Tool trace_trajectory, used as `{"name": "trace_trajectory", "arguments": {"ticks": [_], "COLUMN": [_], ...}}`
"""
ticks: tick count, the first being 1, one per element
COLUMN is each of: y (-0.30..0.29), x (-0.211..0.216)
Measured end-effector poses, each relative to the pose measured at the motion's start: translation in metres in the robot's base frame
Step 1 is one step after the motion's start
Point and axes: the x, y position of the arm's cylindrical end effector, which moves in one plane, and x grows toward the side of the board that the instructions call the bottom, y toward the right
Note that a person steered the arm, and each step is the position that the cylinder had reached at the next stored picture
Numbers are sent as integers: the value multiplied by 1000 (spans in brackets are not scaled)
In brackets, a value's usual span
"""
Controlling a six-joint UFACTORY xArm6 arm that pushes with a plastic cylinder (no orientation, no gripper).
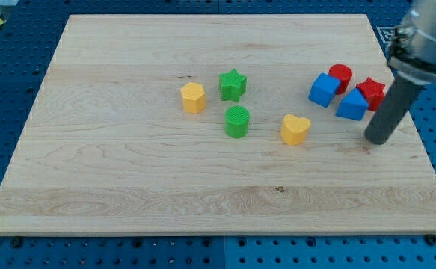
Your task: Move the red circle to the top of the yellow hexagon
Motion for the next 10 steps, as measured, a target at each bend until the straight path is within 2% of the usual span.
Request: {"name": "trace_trajectory", "arguments": {"ticks": [1,2,3,4,5,6,10], "y": [37,61,66,65,28,15,-11], "x": [-20,-67,-82,-78,-72,-72,-89]}}
